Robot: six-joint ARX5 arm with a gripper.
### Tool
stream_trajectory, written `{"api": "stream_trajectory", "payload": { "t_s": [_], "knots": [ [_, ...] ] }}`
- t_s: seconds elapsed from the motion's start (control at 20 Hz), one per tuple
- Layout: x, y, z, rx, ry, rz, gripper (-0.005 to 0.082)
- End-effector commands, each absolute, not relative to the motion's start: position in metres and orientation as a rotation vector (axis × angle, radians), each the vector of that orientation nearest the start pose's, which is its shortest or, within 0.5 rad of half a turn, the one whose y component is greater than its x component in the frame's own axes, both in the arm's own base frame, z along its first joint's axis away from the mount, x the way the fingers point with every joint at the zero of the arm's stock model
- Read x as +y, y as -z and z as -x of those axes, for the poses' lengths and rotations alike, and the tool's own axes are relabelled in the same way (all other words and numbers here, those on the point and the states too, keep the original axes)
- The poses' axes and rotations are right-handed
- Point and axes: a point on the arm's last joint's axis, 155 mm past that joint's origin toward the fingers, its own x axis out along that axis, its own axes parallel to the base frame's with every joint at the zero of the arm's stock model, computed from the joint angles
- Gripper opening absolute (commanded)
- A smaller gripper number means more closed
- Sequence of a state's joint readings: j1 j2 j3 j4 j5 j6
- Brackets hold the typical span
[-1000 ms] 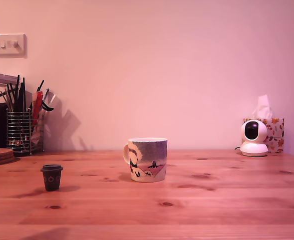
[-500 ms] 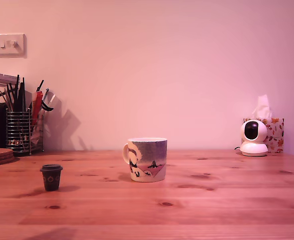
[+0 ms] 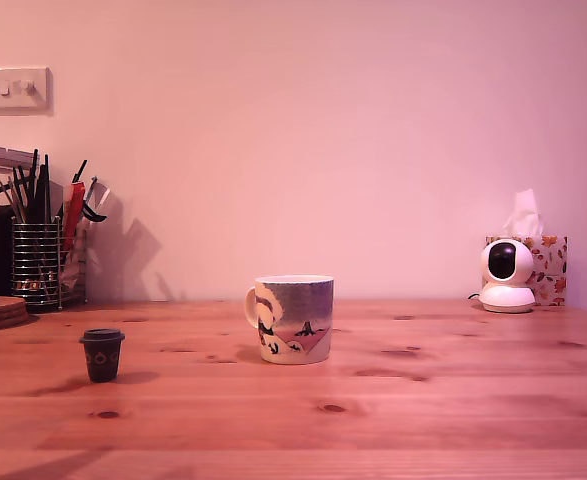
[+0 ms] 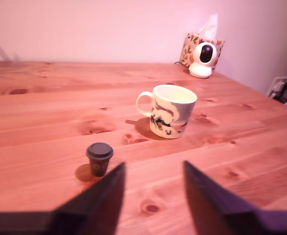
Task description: Pick up the coffee capsules on the table and drop them inside the coffee cup
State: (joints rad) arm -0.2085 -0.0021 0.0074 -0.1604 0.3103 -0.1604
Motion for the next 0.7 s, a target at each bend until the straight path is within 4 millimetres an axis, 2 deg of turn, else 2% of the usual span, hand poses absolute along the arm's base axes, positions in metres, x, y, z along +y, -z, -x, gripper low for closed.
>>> {"api": "stream_trajectory", "payload": {
  "t_s": [0.0, 0.3, 0.65],
  "knots": [
    [-0.104, -0.110, -0.226, 0.235, 0.490, 0.151, 0.0453],
    [-0.101, -0.095, -0.229, 0.294, 0.462, 0.112, 0.0450],
    [-0.100, -0.086, -0.238, 0.329, 0.442, 0.094, 0.0450]
  ]
}}
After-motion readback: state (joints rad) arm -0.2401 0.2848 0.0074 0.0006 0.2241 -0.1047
